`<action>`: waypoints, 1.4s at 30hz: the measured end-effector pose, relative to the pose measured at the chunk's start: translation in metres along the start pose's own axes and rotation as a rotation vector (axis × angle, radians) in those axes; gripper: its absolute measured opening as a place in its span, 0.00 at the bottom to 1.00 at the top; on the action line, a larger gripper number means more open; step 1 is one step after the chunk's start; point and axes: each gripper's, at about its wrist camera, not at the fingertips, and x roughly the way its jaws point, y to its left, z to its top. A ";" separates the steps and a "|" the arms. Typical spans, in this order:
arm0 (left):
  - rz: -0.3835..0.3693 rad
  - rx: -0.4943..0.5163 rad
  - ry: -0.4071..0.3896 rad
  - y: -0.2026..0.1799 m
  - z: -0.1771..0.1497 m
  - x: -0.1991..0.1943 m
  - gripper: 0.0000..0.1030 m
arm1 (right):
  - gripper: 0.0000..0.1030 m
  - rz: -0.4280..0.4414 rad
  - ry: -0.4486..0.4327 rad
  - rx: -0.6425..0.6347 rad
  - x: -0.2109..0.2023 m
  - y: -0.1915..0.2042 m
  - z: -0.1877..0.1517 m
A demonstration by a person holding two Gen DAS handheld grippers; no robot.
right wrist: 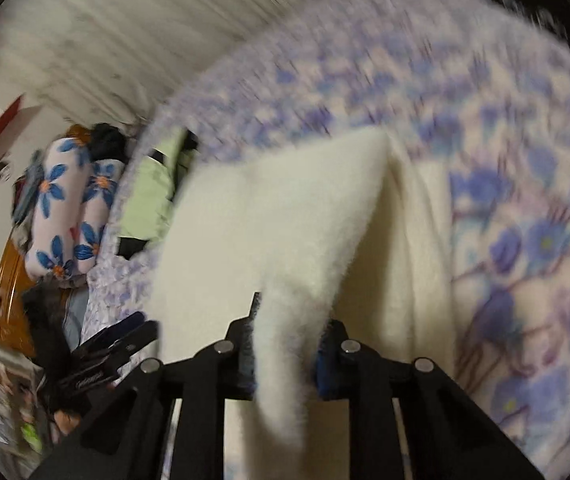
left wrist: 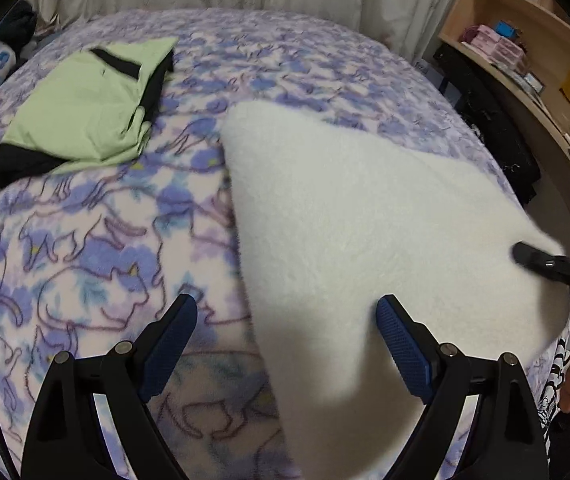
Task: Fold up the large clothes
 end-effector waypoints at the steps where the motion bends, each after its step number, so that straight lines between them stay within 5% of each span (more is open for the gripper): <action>1: -0.005 0.009 -0.009 -0.004 0.001 -0.003 0.87 | 0.17 -0.009 -0.026 -0.020 -0.008 0.003 0.000; 5: -0.036 0.054 -0.026 -0.028 0.001 -0.004 0.87 | 0.17 -0.081 -0.103 -0.064 -0.028 -0.004 -0.005; 12: -0.014 0.097 0.026 -0.056 -0.018 0.038 0.89 | 0.18 -0.147 0.001 0.063 0.030 -0.075 -0.033; 20: 0.015 0.123 0.016 -0.056 -0.014 0.027 0.91 | 0.27 -0.165 -0.005 0.083 0.010 -0.068 -0.029; 27: 0.009 0.071 -0.113 -0.040 0.014 -0.010 0.89 | 0.40 -0.255 -0.195 0.058 -0.027 -0.043 0.002; 29: -0.017 0.031 -0.132 -0.035 0.024 -0.012 0.82 | 0.40 -0.219 -0.186 0.025 -0.018 -0.029 0.015; 34: -0.095 -0.033 -0.082 -0.036 0.049 0.006 0.41 | 0.40 -0.151 -0.116 -0.068 0.028 0.011 0.030; 38: -0.104 -0.047 -0.073 -0.044 0.055 0.025 0.32 | 0.40 -0.164 -0.081 -0.094 0.055 0.019 0.032; 42: -0.071 -0.013 -0.095 -0.045 0.062 0.040 0.22 | 0.40 -0.279 -0.082 -0.068 0.068 -0.012 0.037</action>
